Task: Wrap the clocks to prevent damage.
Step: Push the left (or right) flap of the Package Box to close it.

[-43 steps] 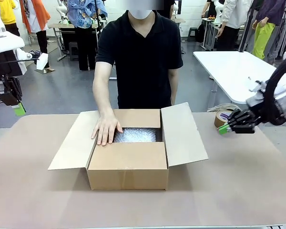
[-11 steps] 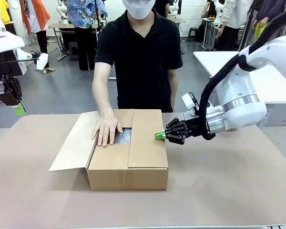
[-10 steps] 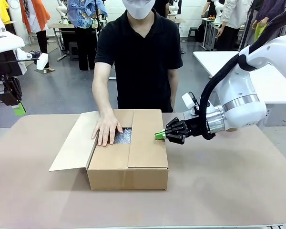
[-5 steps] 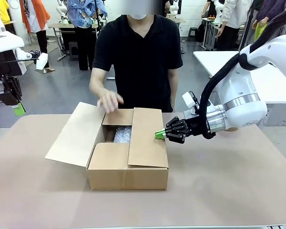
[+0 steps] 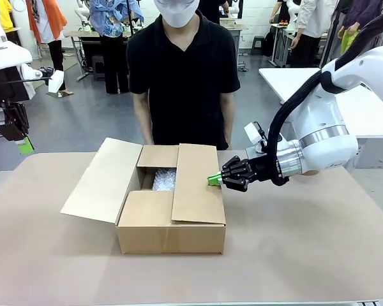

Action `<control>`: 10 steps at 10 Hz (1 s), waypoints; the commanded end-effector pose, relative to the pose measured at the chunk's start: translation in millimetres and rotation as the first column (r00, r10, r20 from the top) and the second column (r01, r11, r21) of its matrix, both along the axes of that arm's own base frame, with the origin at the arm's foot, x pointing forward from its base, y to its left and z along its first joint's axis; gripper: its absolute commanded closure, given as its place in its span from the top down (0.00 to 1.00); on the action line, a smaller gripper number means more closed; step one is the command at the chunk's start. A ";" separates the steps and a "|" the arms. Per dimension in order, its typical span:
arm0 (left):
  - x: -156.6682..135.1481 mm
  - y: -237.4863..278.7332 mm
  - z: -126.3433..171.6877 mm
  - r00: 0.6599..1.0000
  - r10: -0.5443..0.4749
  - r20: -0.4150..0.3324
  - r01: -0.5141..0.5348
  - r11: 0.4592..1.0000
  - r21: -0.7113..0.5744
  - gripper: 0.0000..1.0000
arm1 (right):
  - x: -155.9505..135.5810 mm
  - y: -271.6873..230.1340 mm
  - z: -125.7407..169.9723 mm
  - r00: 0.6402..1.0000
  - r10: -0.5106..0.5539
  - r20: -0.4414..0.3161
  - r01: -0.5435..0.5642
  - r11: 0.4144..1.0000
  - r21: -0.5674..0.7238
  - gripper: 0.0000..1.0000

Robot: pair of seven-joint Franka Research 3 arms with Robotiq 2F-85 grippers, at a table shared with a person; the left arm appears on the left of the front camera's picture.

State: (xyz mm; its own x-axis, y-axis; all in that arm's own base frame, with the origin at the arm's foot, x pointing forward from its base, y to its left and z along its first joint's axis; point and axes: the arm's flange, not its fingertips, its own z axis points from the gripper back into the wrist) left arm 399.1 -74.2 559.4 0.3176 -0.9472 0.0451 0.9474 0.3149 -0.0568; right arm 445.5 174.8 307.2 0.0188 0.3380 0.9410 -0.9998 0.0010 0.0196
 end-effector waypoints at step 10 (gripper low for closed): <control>-5.3 78.5 -70.0 0.867 -0.231 0.442 0.477 0.646 -0.596 0.00 | -0.8 0.6 -3.2 1.000 -0.002 -0.004 0.002 1.000 -0.006 0.01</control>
State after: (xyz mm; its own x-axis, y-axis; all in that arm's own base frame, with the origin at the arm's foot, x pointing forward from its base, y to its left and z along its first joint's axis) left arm 396.8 9.3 508.9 -0.1488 -0.7429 0.6526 0.9772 -0.0094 0.2121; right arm 445.7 174.5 307.5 0.0184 0.3376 0.9411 -0.9998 0.0015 0.0190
